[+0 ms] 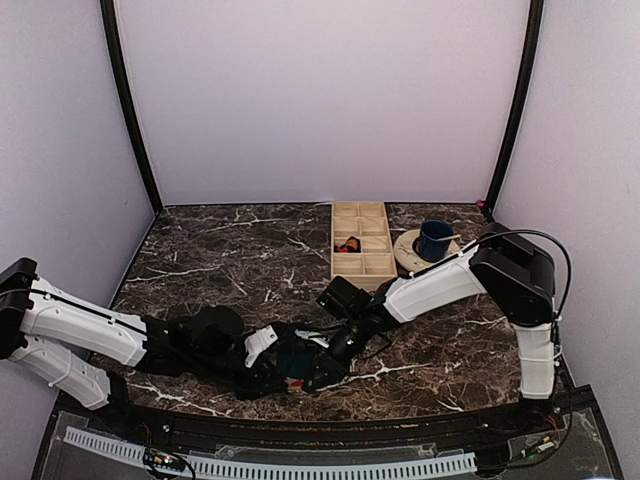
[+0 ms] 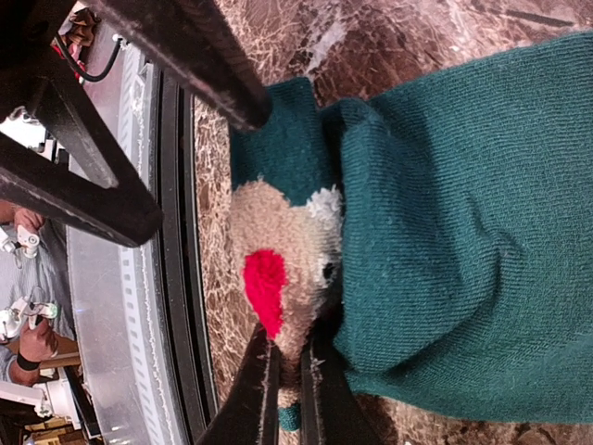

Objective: Roll the socks
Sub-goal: Roll the sock at the center of the board.

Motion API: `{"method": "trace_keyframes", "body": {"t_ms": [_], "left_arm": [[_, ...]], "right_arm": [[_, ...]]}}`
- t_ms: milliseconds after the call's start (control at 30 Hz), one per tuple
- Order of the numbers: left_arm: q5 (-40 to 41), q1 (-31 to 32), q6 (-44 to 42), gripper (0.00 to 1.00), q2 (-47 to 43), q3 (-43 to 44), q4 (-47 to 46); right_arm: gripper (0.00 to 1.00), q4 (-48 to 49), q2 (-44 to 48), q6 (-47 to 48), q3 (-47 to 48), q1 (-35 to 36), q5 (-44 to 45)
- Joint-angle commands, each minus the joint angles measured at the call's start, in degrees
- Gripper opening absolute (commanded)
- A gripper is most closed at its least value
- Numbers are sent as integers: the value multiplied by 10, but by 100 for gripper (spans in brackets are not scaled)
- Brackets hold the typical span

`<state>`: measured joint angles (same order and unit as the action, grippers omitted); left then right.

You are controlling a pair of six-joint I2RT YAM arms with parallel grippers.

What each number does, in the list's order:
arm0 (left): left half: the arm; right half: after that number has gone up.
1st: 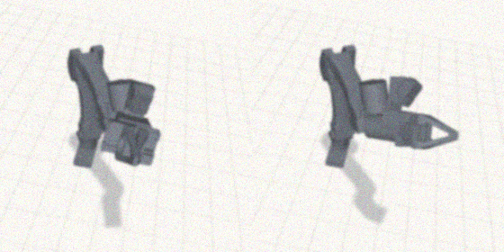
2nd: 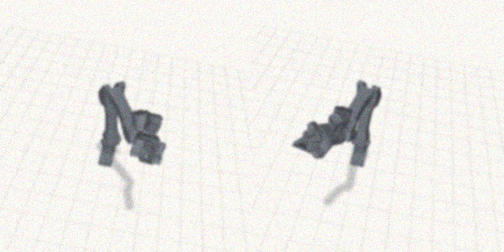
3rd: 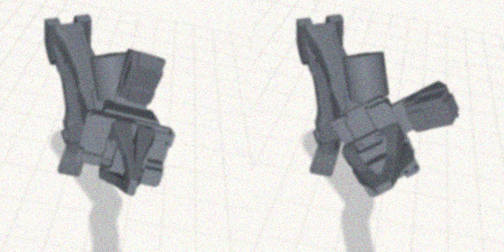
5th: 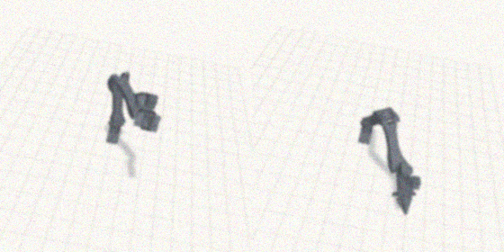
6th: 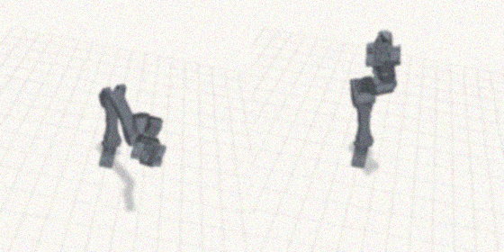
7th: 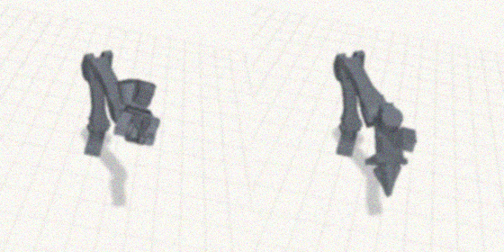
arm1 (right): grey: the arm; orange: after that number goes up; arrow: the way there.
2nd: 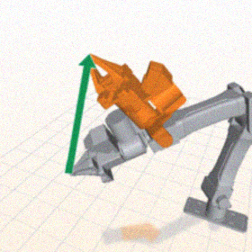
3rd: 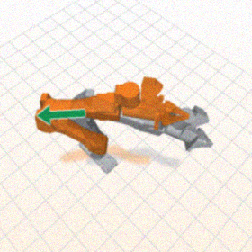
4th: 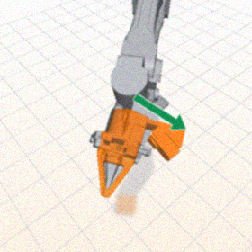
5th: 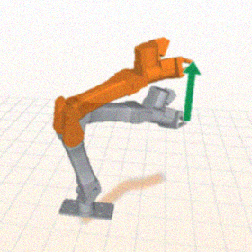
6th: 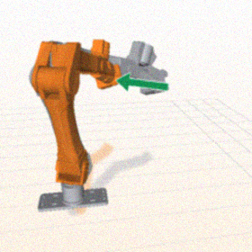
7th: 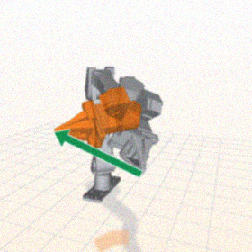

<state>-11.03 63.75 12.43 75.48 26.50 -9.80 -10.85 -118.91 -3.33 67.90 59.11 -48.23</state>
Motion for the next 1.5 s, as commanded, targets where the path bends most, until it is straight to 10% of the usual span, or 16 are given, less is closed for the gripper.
{"method": "trace_keyframes", "body": {"t_ms": [0, 667, 1200, 1467], "left_arm": [[44, 17, -46, 41, 12, 28, 36], [164, 93, -115, 39, 107, 91, 83], [163, 100, -125, 1, 147, 116, 114], [94, 97, -121, 0, 165, 132, 135]], "right_arm": [[0, -28, -17, -3, 7, -6, -9], [0, -70, -37, 12, 27, -17, -51], [0, -97, -40, 25, 35, -25, -56], [22, -46, -11, -4, 0, -46, -68]]}}
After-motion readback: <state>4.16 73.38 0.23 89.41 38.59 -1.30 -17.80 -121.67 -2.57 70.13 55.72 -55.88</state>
